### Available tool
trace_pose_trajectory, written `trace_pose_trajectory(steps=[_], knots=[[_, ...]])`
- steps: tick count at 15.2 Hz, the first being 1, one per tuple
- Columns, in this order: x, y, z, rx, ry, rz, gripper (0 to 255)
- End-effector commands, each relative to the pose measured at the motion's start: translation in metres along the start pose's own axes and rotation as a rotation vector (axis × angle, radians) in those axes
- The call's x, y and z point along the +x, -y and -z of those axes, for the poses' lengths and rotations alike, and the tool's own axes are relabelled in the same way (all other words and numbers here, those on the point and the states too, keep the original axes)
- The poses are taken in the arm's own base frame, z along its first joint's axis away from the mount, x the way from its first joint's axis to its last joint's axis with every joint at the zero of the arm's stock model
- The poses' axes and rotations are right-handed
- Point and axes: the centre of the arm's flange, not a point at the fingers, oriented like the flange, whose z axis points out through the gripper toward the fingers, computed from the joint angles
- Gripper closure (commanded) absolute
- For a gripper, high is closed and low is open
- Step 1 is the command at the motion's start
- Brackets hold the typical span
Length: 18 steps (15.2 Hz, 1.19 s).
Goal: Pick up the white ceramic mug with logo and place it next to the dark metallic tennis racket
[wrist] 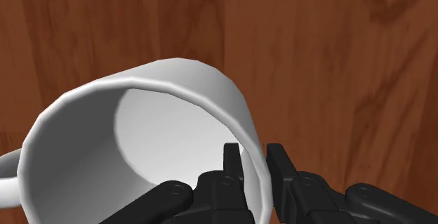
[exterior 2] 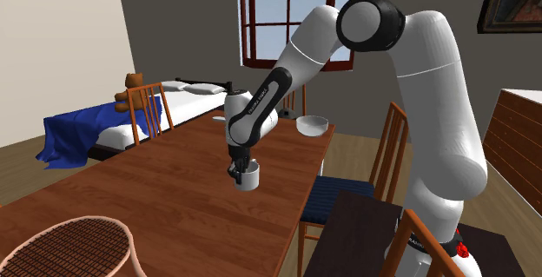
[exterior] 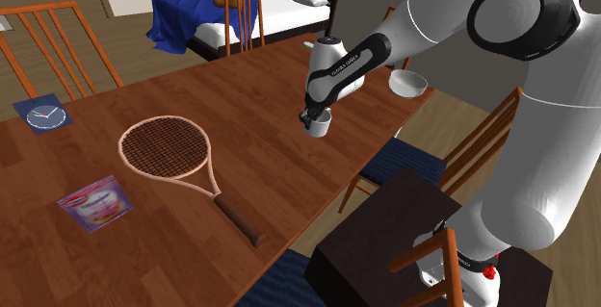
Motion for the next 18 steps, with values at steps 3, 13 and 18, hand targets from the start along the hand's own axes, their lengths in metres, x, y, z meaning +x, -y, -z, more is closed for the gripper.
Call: trace_pose_trajectory(steps=[3,13,18], knots=[[0.0,0.0,0.0,0.0,0.0,0.0,255],[0.002,-0.002,0.032,0.0,0.0,0.0,255],[0.003,-0.003,0.058,0.0,0.0,0.0,255]])
